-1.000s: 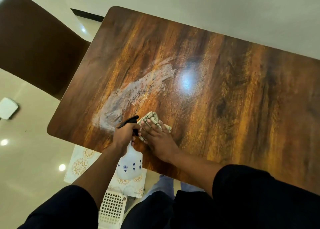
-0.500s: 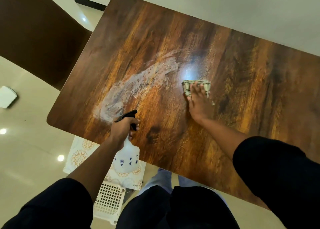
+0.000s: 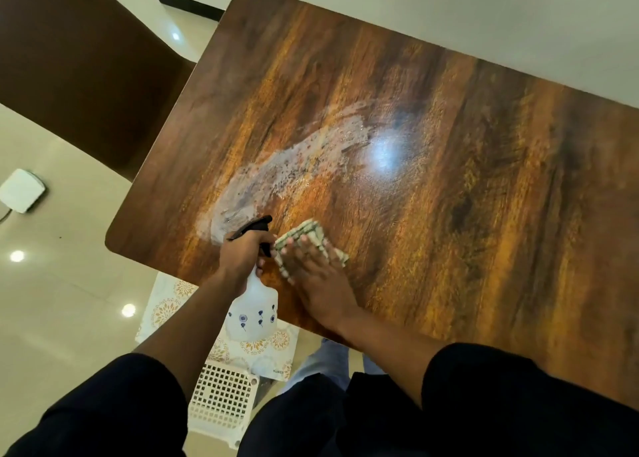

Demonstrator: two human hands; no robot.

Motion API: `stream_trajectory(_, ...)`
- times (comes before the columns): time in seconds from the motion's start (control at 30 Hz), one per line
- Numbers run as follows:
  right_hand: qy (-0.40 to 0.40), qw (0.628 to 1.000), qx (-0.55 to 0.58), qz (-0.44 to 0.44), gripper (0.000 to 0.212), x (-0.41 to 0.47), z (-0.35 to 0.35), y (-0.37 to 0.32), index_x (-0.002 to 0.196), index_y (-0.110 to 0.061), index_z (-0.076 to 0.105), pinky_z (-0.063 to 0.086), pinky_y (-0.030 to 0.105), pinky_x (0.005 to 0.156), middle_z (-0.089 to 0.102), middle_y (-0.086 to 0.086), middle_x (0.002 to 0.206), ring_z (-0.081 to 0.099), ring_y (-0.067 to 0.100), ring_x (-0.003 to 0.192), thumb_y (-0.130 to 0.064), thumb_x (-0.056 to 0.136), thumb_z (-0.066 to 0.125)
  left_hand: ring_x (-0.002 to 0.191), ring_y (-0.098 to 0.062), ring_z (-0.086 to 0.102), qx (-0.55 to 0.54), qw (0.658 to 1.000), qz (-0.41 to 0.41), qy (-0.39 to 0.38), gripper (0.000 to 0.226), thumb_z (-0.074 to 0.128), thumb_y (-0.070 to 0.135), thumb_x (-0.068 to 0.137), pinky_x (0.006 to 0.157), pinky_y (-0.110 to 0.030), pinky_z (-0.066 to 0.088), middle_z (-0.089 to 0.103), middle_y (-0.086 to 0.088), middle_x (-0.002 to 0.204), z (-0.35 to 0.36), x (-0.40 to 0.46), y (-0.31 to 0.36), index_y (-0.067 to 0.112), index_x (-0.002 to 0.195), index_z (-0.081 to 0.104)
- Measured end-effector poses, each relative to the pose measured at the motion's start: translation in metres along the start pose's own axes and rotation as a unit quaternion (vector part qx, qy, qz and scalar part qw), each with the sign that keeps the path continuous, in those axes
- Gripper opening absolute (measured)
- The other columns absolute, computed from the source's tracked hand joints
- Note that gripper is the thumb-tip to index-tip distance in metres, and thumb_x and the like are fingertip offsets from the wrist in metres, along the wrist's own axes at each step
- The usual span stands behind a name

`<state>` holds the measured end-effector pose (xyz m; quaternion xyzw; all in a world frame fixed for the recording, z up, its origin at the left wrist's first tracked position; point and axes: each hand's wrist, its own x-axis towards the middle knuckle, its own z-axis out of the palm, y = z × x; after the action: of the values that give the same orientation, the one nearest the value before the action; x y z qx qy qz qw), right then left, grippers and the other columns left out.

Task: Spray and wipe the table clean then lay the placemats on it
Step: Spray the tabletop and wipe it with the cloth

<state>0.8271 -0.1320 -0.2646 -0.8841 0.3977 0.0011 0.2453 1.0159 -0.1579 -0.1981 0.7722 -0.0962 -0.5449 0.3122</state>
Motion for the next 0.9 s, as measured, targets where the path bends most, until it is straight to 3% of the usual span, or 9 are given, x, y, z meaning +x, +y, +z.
stream_trajectory(0.1,-0.011,0.998,-0.023,-0.059,0.056,0.002,0.004,0.003,0.163,-0.027,0.028,0.013,0.051,0.128,0.021,-0.006,0.171,0.011,0.018,0.160,-0.043,0.110,0.037,0.041,-0.013,0.043,0.012,1.000,0.014,0.006,0.016,0.073,0.012,0.089,0.038,-0.024,0.039,0.069,-0.016,0.076,-0.001,0.004,0.002,0.001,0.100,0.077)
stream_trajectory(0.23,-0.014,0.994,-0.050,-0.100,0.057,0.021,-0.015,0.047,0.163,-0.029,0.026,0.013,0.049,0.129,0.022,-0.006,0.170,0.016,0.020,0.159,-0.040,0.109,0.039,0.042,-0.014,0.042,0.012,1.000,0.017,-0.014,0.014,0.072,0.012,0.090,0.039,-0.024,0.036,0.069,-0.017,0.077,0.005,0.007,0.009,-0.001,0.088,0.074)
stream_trajectory(0.33,0.015,0.999,-0.034,-0.014,0.055,0.041,-0.041,0.083,0.163,-0.031,0.020,0.010,0.052,0.129,0.016,-0.007,0.170,0.015,0.020,0.158,-0.044,0.110,0.030,0.044,-0.012,0.042,0.015,0.999,0.021,-0.047,0.014,0.070,0.014,0.092,0.040,-0.022,0.035,0.069,-0.013,0.075,0.009,0.009,0.015,0.004,0.082,0.072)
stream_trajectory(0.4,0.028,0.997,-0.039,0.060,0.055,0.054,-0.060,0.110,0.163,-0.033,0.012,0.000,0.050,0.129,0.010,-0.007,0.171,0.008,0.019,0.159,-0.044,0.111,0.025,0.044,-0.012,0.042,0.016,0.998,0.026,-0.056,0.017,0.069,0.013,0.092,0.039,-0.022,0.035,0.068,-0.011,0.072,0.014,0.011,0.021,0.004,0.078,0.070)
stream_trajectory(0.5,0.069,0.977,-0.021,0.200,0.056,0.070,-0.092,0.151,0.163,-0.035,0.010,-0.010,0.044,0.125,0.005,-0.009,0.172,0.001,0.018,0.160,-0.041,0.111,0.030,0.045,-0.013,0.042,0.020,0.997,0.038,-0.061,0.017,0.070,0.013,0.093,0.039,-0.025,0.035,0.068,-0.010,0.068,0.025,0.014,0.034,0.003,0.079,0.070)
stream_trajectory(0.6,0.116,0.939,0.011,0.325,0.056,0.078,-0.121,0.192,0.164,-0.032,0.015,-0.006,0.042,0.125,0.006,-0.008,0.172,0.002,0.019,0.160,-0.039,0.112,0.034,0.043,-0.013,0.043,0.008,0.998,0.050,-0.049,0.012,0.069,0.013,0.091,0.041,-0.027,0.035,0.066,-0.011,0.068,0.035,0.019,0.048,0.005,0.083,0.071)
stream_trajectory(0.73,0.120,0.908,0.031,0.401,0.056,0.092,-0.141,0.226,0.165,-0.027,0.018,0.004,0.049,0.129,0.009,-0.004,0.174,0.004,0.022,0.160,-0.038,0.112,0.033,0.043,-0.014,0.044,0.005,0.998,0.069,-0.015,0.016,0.069,0.012,0.089,0.040,-0.024,0.035,0.061,-0.011,0.064,0.043,0.027,0.067,0.006,0.074,0.068)
stream_trajectory(0.8,0.125,0.897,0.035,0.423,0.057,0.108,-0.143,0.226,0.166,-0.026,0.018,0.004,0.051,0.129,0.008,-0.004,0.174,0.004,0.023,0.160,-0.036,0.112,0.034,0.041,-0.012,0.045,-0.008,0.997,0.072,-0.010,0.008,0.069,0.010,0.090,0.038,-0.024,0.035,0.063,-0.013,0.068,0.045,0.033,0.075,0.006,0.086,0.073)
stream_trajectory(0.9,0.122,0.893,0.025,0.432,0.059,0.133,-0.143,0.215,0.166,-0.025,0.015,0.003,0.053,0.127,0.006,-0.002,0.174,0.002,0.025,0.160,-0.034,0.111,0.036,0.040,-0.011,0.044,-0.004,0.997,0.079,-0.027,0.026,0.068,0.010,0.093,0.039,-0.025,0.037,0.068,-0.017,0.074,0.045,0.045,0.080,0.012,0.119,0.073)
